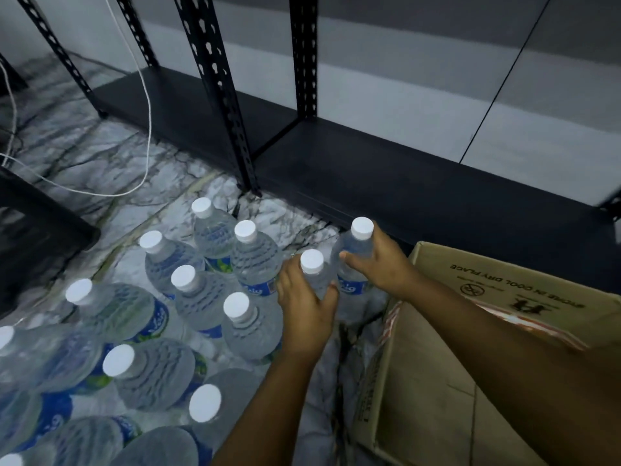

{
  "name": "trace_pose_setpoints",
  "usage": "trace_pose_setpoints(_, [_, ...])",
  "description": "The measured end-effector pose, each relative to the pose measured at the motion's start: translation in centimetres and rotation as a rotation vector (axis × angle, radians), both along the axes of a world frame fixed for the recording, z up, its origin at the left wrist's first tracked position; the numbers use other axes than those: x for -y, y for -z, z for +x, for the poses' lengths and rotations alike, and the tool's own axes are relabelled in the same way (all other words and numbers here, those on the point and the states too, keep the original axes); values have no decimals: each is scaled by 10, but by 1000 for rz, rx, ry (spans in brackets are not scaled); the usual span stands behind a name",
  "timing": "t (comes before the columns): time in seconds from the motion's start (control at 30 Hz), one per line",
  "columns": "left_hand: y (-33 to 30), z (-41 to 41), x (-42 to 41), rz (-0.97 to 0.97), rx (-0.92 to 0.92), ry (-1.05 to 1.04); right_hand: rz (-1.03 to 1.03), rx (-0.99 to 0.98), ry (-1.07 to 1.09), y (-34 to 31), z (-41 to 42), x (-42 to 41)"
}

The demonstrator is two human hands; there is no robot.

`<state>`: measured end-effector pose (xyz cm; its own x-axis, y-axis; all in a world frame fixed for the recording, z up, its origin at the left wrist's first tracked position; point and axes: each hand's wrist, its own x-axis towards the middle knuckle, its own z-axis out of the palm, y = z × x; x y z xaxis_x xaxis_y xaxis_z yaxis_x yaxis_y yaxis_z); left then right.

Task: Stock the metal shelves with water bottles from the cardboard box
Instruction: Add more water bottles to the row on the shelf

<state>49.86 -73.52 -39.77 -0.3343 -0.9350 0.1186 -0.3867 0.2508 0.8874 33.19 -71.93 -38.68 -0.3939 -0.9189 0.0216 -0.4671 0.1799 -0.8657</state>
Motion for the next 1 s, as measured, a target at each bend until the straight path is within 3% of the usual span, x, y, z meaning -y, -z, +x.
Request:
trace_pose_setpoints(0.13, [-2, -3, 17, 44, 1, 127, 56, 4, -53, -7, -14, -20])
trace_pose_setpoints(0.27, [-5, -12, 31, 86, -76, 207, 39, -10, 43, -2, -14, -22])
trace_pose_setpoints(0.43, [6, -20, 34, 23, -113, 61, -82, -3, 220, 5, -7, -17])
trace_pose_setpoints(0.73, [21, -33, 36, 23, -186, -22, -29, 190, 212, 4, -12, 8])
trace_pose_setpoints(1.0, [18, -27, 39, 74, -256, -10, -66, 62, 280, 8, -1, 9])
